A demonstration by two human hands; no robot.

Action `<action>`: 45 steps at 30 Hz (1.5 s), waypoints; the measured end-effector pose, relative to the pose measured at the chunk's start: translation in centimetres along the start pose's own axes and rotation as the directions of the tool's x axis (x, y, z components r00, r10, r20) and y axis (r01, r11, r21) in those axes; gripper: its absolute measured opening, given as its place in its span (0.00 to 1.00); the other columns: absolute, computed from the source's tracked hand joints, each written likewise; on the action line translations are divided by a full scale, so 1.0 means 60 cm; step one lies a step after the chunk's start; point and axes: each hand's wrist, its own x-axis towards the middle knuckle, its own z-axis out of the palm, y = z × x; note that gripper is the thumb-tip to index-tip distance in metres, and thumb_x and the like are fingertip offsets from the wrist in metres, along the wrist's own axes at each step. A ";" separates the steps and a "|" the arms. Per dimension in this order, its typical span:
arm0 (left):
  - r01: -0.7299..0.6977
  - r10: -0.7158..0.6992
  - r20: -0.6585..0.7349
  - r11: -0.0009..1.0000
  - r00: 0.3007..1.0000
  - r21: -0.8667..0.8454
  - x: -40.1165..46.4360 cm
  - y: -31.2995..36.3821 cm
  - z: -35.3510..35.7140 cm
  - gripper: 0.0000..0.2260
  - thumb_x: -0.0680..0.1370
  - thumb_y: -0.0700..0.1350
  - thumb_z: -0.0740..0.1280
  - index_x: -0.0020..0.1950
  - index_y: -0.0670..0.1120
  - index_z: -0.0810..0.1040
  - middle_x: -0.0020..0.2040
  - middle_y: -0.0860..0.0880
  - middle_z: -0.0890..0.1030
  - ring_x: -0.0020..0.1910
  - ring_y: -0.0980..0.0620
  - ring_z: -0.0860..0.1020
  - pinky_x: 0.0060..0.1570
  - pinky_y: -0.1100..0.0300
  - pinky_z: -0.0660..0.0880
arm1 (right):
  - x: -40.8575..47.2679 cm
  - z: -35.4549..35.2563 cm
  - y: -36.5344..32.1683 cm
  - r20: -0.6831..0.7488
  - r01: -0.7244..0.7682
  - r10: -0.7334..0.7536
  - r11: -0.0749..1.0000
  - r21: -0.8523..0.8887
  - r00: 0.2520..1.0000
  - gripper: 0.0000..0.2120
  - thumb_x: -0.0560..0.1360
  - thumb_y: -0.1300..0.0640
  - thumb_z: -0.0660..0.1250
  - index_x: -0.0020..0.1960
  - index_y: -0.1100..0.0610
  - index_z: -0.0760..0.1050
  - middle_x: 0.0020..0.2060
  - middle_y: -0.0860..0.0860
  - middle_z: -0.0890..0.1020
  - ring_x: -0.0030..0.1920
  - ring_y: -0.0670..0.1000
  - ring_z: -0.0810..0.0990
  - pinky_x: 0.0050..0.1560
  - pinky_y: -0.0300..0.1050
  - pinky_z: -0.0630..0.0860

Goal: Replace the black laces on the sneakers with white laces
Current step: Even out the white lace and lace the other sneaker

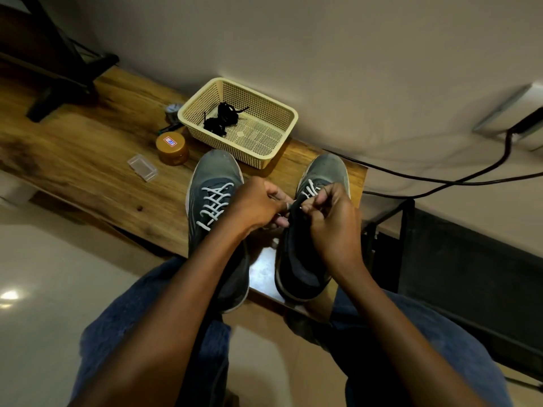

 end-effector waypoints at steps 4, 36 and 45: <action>0.032 -0.032 0.009 0.999 0.999 -0.044 -0.004 0.003 0.002 0.07 0.78 0.35 0.65 0.41 0.43 0.78 0.33 0.47 0.80 0.25 0.59 0.78 0.27 0.66 0.74 | 0.003 0.004 0.004 -0.002 0.033 -0.033 0.998 -0.049 0.999 0.17 0.74 0.71 0.63 0.36 0.53 0.62 0.38 0.60 0.79 0.41 0.57 0.78 0.43 0.54 0.75; 0.057 -0.052 0.046 0.993 0.998 -0.099 -0.010 0.004 -0.001 0.07 0.79 0.36 0.64 0.42 0.43 0.77 0.34 0.46 0.79 0.26 0.60 0.77 0.29 0.68 0.75 | 0.017 -0.017 0.013 0.141 -0.112 0.095 0.987 0.118 0.985 0.21 0.72 0.70 0.69 0.34 0.53 0.61 0.32 0.49 0.81 0.41 0.45 0.84 0.45 0.44 0.79; 0.030 -0.022 0.098 0.997 0.995 -0.075 -0.008 0.010 0.004 0.05 0.80 0.39 0.63 0.44 0.45 0.74 0.36 0.47 0.77 0.31 0.56 0.76 0.28 0.68 0.75 | 0.023 -0.020 0.020 0.132 -0.091 0.077 0.990 0.104 0.988 0.18 0.71 0.70 0.70 0.38 0.51 0.66 0.38 0.57 0.82 0.43 0.55 0.83 0.49 0.60 0.79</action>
